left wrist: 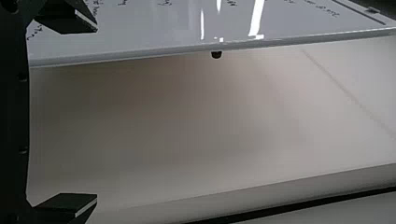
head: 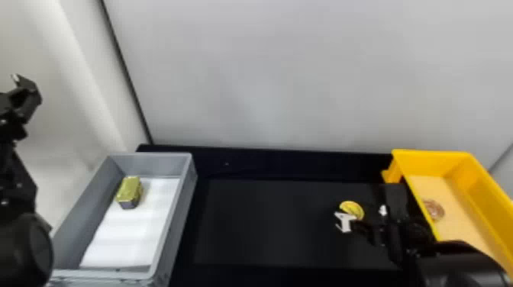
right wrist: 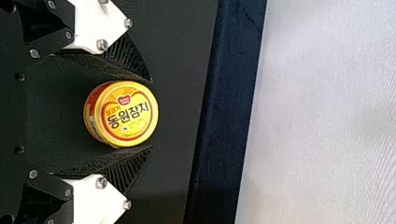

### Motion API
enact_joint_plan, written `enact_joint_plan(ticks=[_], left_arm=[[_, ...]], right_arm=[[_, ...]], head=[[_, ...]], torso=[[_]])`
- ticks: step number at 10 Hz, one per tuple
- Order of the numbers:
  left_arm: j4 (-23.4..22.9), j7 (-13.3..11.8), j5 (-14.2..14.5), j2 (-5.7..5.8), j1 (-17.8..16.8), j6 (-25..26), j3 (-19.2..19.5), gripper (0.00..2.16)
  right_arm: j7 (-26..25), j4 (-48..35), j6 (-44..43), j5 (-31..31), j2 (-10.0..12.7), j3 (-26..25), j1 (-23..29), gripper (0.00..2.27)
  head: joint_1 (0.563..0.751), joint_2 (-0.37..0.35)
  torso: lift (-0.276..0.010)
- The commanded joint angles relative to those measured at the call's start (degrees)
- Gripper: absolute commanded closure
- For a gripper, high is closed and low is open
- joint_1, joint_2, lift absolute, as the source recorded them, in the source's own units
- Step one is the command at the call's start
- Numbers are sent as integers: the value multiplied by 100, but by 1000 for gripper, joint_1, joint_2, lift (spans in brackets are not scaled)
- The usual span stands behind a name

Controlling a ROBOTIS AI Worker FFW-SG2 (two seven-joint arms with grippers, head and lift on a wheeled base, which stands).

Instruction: Pick up the round yellow can and place it in the yellow rectangular box

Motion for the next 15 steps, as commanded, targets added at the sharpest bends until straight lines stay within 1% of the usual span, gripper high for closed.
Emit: enact_joint_plan(ticks=[1, 2, 5, 8, 11, 15], left_arm=[[0, 0, 0, -15, 0, -1, 3, 16], [0, 0, 0, -15, 0, 8, 3, 16], [0, 0, 0, -15, 0, 8, 3, 16], [26, 0, 18, -15, -9, 8, 21, 16], [35, -9, 26, -15, -9, 25, 30, 16], [44, -9, 26, -15, -18, 25, 56, 16]], right_arm=[[-53, -85, 18, -28, 3, -4, 78, 432], [-88, -146, 27, -46, 3, -13, 114, 524], [-193, -313, 36, -99, 3, -30, 201, 704], [-202, -577, 18, -134, -6, -39, 228, 704], [-237, -1447, 159, -46, -50, -101, 245, 704], [-246, -2704, 607, 675, -50, -268, 289, 704]], head=[[694, 14], [694, 14], [694, 14], [694, 14], [694, 14], [694, 14]], torso=[[-61], [-61], [-61], [-61], [-61], [-61]])
